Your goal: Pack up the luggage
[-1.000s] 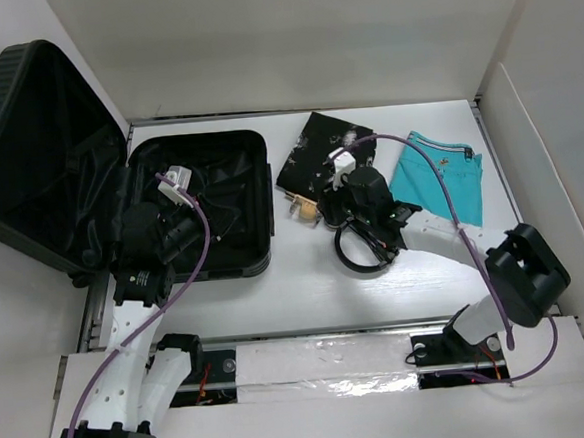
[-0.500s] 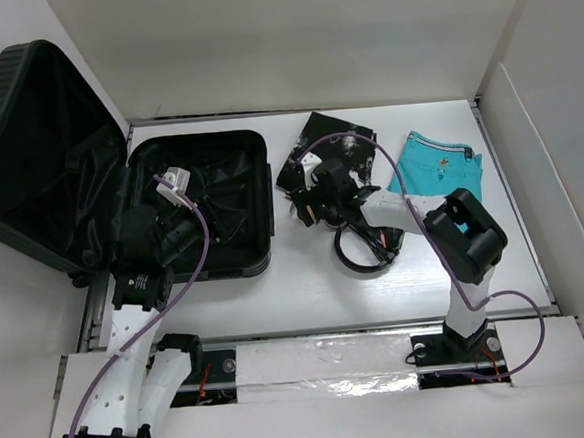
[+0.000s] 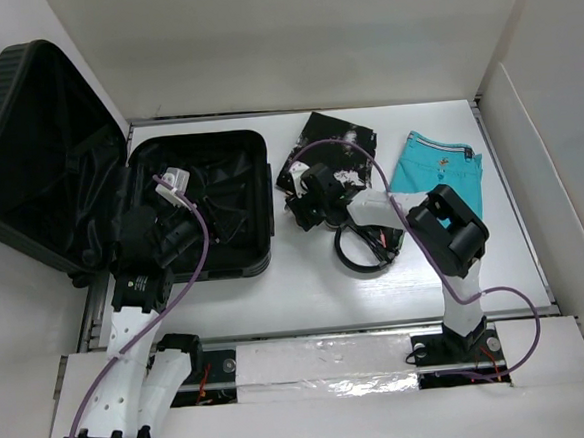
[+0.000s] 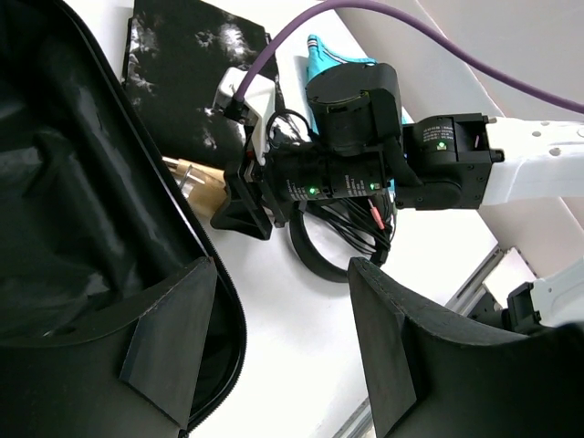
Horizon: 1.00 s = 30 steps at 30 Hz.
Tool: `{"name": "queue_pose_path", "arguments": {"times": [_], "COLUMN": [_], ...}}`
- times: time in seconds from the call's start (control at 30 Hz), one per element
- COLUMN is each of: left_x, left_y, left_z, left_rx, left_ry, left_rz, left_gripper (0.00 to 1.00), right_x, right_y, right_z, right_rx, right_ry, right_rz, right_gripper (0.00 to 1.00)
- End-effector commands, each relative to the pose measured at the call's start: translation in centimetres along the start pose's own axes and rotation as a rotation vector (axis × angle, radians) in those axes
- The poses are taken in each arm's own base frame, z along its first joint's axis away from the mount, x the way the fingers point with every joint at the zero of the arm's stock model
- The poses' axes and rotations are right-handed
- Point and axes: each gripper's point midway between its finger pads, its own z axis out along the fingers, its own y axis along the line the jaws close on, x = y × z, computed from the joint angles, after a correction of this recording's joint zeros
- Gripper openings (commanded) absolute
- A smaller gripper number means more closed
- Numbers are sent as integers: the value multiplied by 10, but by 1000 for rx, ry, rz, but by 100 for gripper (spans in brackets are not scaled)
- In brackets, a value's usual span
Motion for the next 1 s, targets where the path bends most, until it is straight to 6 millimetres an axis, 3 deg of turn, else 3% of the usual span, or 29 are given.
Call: {"name": "queue_pose_path", "arguments": {"times": [0.0, 0.07, 0.13, 0.17, 0.3, 0.37, 0.4, 0.5, 0.53, 0.57, 0.6, 0.63, 0.7, 0.77, 0.8, 0.83, 0.87, 0.9, 0.93, 0.97], "left_x": [-19, -18, -19, -19, -20, -21, -23, -25, -33, -42, -42, -49, -51, -49, -48, -46, -46, -47, -47, -46], "left_y": [-13, -13, -13, -13, -13, -13, -13, -7, -5, 10, 19, 24, 34, 32, 27, 27, 25, 24, 22, 22], "left_z": [-4, -3, -3, -3, -3, -4, -4, -6, -9, -13, -17, -22, -29, -28, -26, -24, -23, -23, -23, -22], "left_rx": [36, 36, 36, 35, 32, 28, 24, -23, -60, -162, -224, -272, -344, -324, -301, -292, -279, -274, -267, -262], "left_ry": [-55, -52, -52, -53, -57, -60, -64, -70, -92, -137, -139, -166, -191, -184, -180, -174, -169, -172, -169, -165], "left_rz": [56, 54, 54, 54, 54, 55, 56, 47, 51, 46, 26, 21, 14, 17, 22, 24, 25, 27, 30, 31], "left_gripper": [57, 57, 57, 56, 56, 56, 56, 53, 52, 51, 51, 51, 51, 52, 52, 53, 53, 53, 53, 53], "right_x": [-24, -33, -59, -54, -80, -103, -112, -157, -166, -172, -186, -190, -189, -184, -179, -159, -148, -137, -110, -96], "right_y": [4, 0, -2, -3, -4, 9, 17, 74, 97, 124, 136, 142, 135, 116, 95, 82, 65, 52, 23, 11], "right_z": [-11, -22, -55, -54, -98, -120, -125, -138, -141, -144, -146, -148, -153, -156, -155, -155, -153, -151, -145, -142], "right_rx": [16, 43, 59, 64, 75, 49, 27, -158, -242, -301, -327, -339, -328, -292, -256, -232, -179, -139, -25, 25], "right_ry": [-55, -96, -179, -170, -261, -342, -367, -458, -466, -472, -496, -508, -536, -559, -556, -532, -524, -513, -481, -461], "right_rz": [-8, -1, 0, 1, 4, -8, -16, -20, -39, -63, -72, -73, -55, -25, 11, 32, 65, 109, 160, 190], "right_gripper": [51, 49, 46, 46, 46, 46, 46, 45, 46, 49, 70, 81, 95, 97, 95, 93, 88, 68, 53, 38]}}
